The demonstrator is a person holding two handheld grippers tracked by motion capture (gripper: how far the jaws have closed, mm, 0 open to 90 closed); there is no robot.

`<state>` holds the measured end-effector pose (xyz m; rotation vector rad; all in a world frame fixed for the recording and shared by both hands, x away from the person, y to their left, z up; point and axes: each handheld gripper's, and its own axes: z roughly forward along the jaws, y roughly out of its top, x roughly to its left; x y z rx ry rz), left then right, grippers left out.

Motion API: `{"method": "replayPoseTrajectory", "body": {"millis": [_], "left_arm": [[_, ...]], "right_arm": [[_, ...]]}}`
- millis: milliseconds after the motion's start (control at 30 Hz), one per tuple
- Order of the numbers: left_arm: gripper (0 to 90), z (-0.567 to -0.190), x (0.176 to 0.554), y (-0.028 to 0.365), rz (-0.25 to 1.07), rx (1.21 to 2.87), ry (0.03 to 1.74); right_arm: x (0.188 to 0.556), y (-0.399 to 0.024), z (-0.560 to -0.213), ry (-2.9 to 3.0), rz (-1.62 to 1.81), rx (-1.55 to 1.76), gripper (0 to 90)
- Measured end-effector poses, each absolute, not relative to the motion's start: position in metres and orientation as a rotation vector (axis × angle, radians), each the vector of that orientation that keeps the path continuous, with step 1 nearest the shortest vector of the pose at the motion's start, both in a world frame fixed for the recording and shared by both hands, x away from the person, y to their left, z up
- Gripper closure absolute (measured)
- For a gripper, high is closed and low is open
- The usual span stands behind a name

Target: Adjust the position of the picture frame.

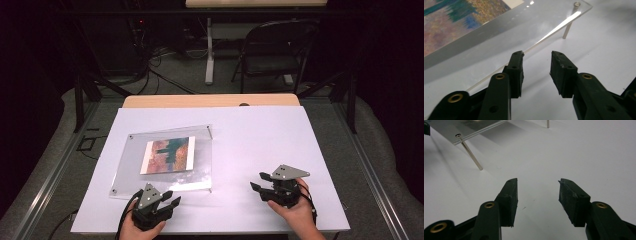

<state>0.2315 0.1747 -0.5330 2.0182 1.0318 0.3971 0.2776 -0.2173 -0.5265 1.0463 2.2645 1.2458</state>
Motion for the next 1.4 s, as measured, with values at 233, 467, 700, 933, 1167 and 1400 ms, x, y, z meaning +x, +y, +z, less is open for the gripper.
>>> {"method": "replayPoseTrajectory", "body": {"millis": [233, 467, 700, 933, 1167, 1400], "left_arm": [[77.5, -0.534, 0.235, 0.182, 0.379, 2.004, 1.127], [87.8, -0.536, 0.241, 0.191, 0.384, 1.989, 1.219], [90.0, -0.535, 0.242, 0.194, 0.39, 1.981, 1.253], [90.0, -0.536, 0.241, 0.192, 0.406, 2.009, 1.253], [90.0, -0.538, 0.242, 0.191, 0.408, 2.037, 1.27], [90.0, -0.54, 0.242, 0.194, 0.39, 2.022, 1.293]], "right_arm": [[0.279, -0.211, -0.526, 2.288, 1.268, 1.018, 53.2], [0.279, -0.2, -0.525, 2.321, 1.298, 0.977, 55.0], [0.28, -0.194, -0.521, 2.322, 1.328, 0.961, 56.9], [0.292, -0.186, -0.518, 2.323, 1.362, 0.969, 58.7], [0.325, -0.176, -0.518, 2.329, 1.367, 0.995, 61.7], [0.353, -0.153, -0.52, 2.344, 1.321, 0.92, 64.5]]}}
